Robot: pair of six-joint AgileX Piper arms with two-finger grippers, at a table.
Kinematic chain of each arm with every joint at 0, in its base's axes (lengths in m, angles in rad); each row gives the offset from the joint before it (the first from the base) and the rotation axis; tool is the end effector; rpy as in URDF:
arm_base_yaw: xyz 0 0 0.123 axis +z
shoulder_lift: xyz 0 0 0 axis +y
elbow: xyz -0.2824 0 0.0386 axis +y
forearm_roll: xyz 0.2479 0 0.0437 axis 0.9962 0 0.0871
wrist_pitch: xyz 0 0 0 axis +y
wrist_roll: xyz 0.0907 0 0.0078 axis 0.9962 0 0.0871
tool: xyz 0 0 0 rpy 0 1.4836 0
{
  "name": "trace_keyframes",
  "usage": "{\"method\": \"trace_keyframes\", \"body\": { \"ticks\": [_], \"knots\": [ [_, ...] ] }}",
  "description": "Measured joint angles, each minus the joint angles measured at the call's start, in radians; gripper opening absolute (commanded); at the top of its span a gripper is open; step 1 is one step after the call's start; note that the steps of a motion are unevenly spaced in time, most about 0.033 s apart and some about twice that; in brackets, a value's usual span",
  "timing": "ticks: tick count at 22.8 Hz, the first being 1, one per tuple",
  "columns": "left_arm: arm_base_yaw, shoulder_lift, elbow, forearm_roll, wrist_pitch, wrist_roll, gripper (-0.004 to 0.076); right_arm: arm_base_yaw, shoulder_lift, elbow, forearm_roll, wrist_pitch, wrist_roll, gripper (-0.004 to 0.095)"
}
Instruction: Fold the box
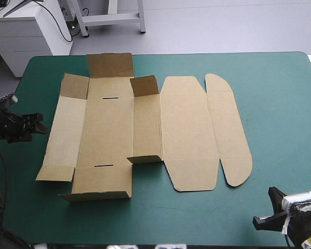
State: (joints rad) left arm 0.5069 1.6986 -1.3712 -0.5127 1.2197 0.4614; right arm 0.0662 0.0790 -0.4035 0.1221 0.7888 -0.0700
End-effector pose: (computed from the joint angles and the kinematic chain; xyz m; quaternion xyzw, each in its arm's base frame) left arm 0.3138 0.1263 0.2800 -0.0958 0.9639 -0.1897 0.1603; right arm 0.0264 0.0096 0.2710 -0.0450 0.8244 0.0589 0.5611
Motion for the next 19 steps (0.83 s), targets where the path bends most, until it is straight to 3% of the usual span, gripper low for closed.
{"method": "trace_keyframes", "body": {
  "ticks": [19],
  "knots": [
    [-0.021,0.112,0.099,-0.082,-0.036,-0.07,0.0531,0.0,0.0,0.0,0.0,-0.003,0.0,-0.002]
  ]
}}
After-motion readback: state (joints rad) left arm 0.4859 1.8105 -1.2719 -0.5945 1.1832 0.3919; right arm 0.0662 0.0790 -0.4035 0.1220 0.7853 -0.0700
